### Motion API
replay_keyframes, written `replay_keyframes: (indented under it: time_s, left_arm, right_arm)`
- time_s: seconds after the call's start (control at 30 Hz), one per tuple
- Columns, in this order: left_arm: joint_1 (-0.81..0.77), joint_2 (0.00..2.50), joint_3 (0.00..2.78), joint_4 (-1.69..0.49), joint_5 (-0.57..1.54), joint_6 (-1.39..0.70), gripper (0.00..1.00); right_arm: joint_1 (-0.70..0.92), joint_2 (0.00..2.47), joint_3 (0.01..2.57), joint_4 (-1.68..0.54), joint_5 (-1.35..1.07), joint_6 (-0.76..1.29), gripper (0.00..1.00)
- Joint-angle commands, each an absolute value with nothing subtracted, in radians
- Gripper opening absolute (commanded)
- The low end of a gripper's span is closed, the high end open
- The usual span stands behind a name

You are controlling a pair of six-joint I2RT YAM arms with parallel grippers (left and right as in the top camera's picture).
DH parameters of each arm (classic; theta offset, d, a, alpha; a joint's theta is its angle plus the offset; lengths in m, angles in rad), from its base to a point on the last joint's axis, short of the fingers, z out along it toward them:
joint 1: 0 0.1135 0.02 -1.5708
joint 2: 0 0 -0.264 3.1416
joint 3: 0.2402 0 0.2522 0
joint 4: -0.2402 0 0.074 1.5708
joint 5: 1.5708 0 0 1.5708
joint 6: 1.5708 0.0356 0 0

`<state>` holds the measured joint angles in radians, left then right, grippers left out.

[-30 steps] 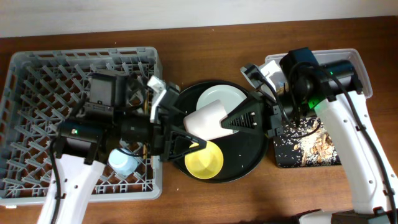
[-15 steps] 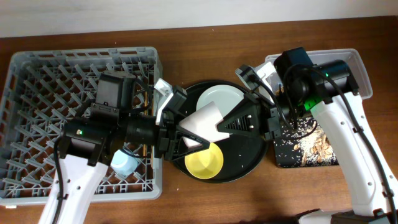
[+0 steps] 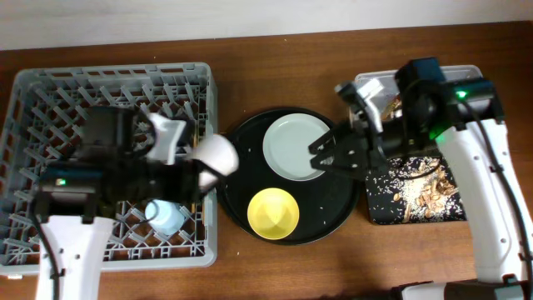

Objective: Sort waste into correct bins and load items into the dishwasher rack
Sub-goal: 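Place the pink cup upside down in the rack with left gripper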

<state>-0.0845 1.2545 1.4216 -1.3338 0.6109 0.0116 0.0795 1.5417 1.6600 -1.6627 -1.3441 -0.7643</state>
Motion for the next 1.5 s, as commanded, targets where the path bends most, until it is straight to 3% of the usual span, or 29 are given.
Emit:
replay_keyframes:
  time_s: [0.0,0.3,0.53,0.67,0.8,1.07,1.27,1.33,1.37,1.43,1.47]
  left_arm:
    - [0.010,1.265,1.451,-1.370,0.192,-0.066,0.43]
    - [0.027,1.584,1.451,-1.345,0.078,-0.101,0.44]
    - [0.027,1.668,1.451,-1.279,0.014,-0.142,0.45]
    - [0.027,1.668,1.450,-1.253,-0.005,-0.142,0.53]
    - [0.027,1.668,1.450,-1.243,-0.005,-0.142,0.97]
    - [0.027,1.641,1.485,-1.258,-0.003,-0.152,0.99]
    - [0.027,1.365,1.612,-1.241,0.185,-0.157,0.99]
    - [0.027,1.217,1.615,-1.235,0.115,-0.157,0.99]
    - [0.027,1.145,1.615,-1.242,0.041,-0.157,0.99]
    - [0.027,1.055,1.615,-1.267,-0.013,-0.157,0.99]
    - [0.027,1.002,1.615,-1.301,-0.016,-0.157,0.99]
  right_arm:
    - [0.059,1.536,1.675,-1.661,-1.224,-0.778,0.99]
    - [0.059,1.541,1.610,-1.660,-1.108,-0.778,0.99]
    - [0.059,1.541,1.610,-1.660,-1.109,-0.778,0.99]
    - [0.059,1.541,1.610,-1.661,-1.109,-0.778,0.99]
    - [0.059,1.541,1.610,-1.662,-1.105,-0.778,0.99]
    - [0.059,1.541,1.610,-1.669,-1.087,-0.778,0.99]
    - [0.181,1.547,1.610,-1.633,-1.095,-0.767,0.99]
    - [0.266,1.554,1.608,-1.533,-1.069,-0.622,0.99]
    - [0.317,1.562,1.608,-1.417,-0.969,-0.427,0.99]
    - [0.384,1.573,1.608,-1.261,-0.637,-0.084,0.99]
    - [0.435,1.580,1.608,-1.197,-0.305,0.152,0.99]
